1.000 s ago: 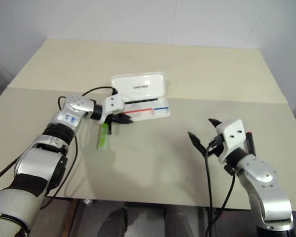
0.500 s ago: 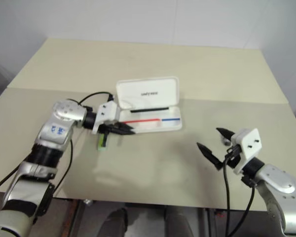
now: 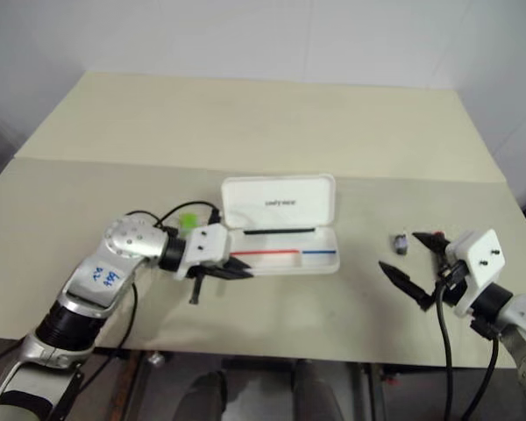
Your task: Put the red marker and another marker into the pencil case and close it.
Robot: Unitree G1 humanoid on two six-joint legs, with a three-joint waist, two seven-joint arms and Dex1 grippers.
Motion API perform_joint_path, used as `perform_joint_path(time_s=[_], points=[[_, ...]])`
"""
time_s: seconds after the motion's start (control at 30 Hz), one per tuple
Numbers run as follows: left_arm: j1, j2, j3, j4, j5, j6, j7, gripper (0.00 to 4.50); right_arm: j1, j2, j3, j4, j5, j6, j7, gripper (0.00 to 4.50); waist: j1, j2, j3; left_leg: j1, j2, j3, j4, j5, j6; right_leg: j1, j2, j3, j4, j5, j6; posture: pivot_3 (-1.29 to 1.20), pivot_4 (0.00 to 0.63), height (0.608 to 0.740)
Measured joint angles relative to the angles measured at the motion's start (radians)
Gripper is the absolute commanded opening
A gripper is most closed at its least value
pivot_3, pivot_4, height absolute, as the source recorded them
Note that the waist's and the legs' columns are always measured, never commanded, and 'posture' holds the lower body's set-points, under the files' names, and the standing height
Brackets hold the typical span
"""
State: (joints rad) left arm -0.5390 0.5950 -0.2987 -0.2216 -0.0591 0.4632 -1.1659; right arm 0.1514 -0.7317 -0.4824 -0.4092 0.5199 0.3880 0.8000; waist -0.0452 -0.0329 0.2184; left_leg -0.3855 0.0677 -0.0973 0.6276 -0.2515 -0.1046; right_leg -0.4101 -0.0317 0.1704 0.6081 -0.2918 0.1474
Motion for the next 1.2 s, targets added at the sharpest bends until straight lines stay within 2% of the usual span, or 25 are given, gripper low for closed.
perform_joint_path(time_s=[0.37,0.5,0.8,0.83,1.03,1.2], points=[[0.02,0.01,-0.065,0.001,0.042,-0.047,0.072,0.01,-0.055,0.002,0.043,0.028,-0.052,-0.016,-0.032,4.5,-0.009,0.0,0.0,-0.001,0.0,0.0,-0.001,0.0,0.0,0.0,0.0,0.0,-0.002,0.001,0.001,0.0,0.15,0.74],[0.02,0.01,-0.066,0.001,0.045,-0.034,0.094,1.18,-0.058,0.002,0.045,0.029,-0.058,-0.016,-0.04,4.5,-0.01,0.0,0.0,-0.001,0.0,0.0,-0.001,0.0,0.0,0.0,0.0,0.0,-0.002,0.001,0.001,0.0,0.15,0.74],[0.037,0.006,-0.065,-0.094,-0.019,0.088,0.093,4.31,-0.059,0.002,0.045,0.055,-0.063,-0.016,-0.052,4.5,-0.01,0.0,0.0,-0.001,0.0,0.0,-0.001,0.0,0.001,0.0,0.0,0.0,-0.003,0.001,0.001,0.0,0.15,0.74],[0.038,0.006,-0.064,-0.11,-0.032,0.103,0.091,4.47,-0.06,0.002,0.045,0.059,-0.068,-0.016,-0.057,4.5,-0.01,0.0,0.0,-0.001,0.0,0.0,-0.001,0.0,0.001,0.0,0.0,0.0,-0.003,0.001,0.001,0.0,0.15,0.74],[0.043,0.009,-0.046,-0.165,-0.116,0.14,0.081,4.47,-0.066,0.023,0.045,0.087,-0.094,-0.015,-0.107,4.5,-0.011,0.0,0.0,-0.001,0.0,0.0,0.0,0.0,0.001,0.0,0.0,0.0,-0.003,0.001,0.001,0.0,0.15,0.74],[0.047,0.015,-0.01,-0.182,-0.183,0.15,0.079,4.47,-0.09,0.042,0.042,0.173,-0.158,-0.013,-0.218,4.5,-0.011,0.0,0.0,-0.001,0.0,0.0,-0.001,0.0,0.001,0.0,0.0,0.001,-0.003,0.001,0.0,0.0,0.15,0.74]])
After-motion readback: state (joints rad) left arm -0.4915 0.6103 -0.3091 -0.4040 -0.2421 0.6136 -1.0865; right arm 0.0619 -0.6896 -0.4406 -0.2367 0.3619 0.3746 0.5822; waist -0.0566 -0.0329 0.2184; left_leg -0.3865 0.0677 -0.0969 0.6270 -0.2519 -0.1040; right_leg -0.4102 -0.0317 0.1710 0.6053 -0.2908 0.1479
